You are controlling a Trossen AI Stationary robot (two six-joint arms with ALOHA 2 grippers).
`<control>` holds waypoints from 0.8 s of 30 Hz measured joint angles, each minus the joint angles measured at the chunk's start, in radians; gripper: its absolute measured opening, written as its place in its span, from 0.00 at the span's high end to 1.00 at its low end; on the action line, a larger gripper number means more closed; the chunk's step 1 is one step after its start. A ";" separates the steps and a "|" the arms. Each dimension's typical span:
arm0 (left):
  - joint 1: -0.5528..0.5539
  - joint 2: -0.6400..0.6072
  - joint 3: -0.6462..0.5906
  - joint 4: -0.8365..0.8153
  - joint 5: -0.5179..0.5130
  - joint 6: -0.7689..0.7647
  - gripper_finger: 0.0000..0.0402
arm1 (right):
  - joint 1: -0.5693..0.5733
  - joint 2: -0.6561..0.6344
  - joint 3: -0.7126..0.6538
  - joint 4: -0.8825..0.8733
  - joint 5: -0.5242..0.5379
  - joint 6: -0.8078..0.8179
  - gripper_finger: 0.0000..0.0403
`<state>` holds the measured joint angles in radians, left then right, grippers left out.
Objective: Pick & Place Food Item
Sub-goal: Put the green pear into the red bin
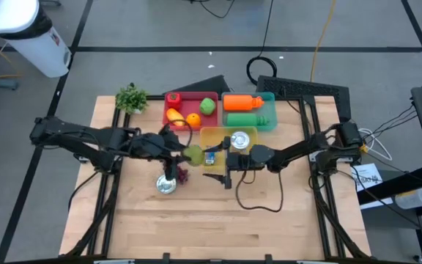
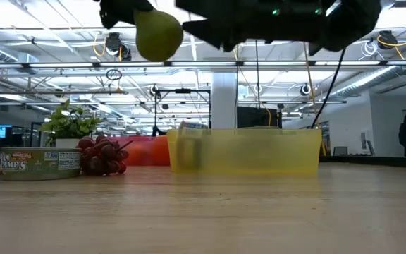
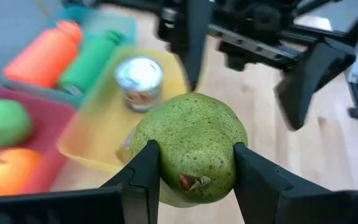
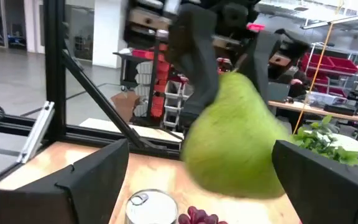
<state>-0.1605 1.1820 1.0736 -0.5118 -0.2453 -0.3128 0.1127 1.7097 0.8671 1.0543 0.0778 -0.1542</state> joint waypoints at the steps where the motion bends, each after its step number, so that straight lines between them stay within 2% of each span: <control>1: 0.008 -0.012 0.013 -0.029 -0.019 0.011 0.65 | 0.000 -0.023 -0.011 -0.009 0.000 0.000 0.06; 5: 0.084 -0.031 0.086 -0.154 -0.093 0.025 0.65 | 0.000 -0.128 -0.080 -0.034 0.047 0.001 0.06; 8: 0.180 -0.020 0.137 -0.238 -0.080 0.076 0.65 | 0.000 -0.206 -0.141 -0.042 0.094 -0.006 0.06; 13: 0.422 0.028 0.208 -0.250 0.015 0.206 0.65 | 0.000 -0.311 -0.222 -0.042 0.159 -0.021 0.06; 19: 0.730 0.146 0.227 -0.231 0.161 0.277 0.65 | 0.000 -0.372 -0.272 -0.042 0.161 -0.037 0.06; 24: 0.880 0.293 0.228 -0.208 0.199 0.275 0.65 | -0.010 -0.378 -0.282 -0.046 0.161 -0.049 0.06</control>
<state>0.7192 1.4751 1.3014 -0.7194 -0.0463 -0.0376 0.1031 1.3319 0.5846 1.0080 0.2391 -0.2032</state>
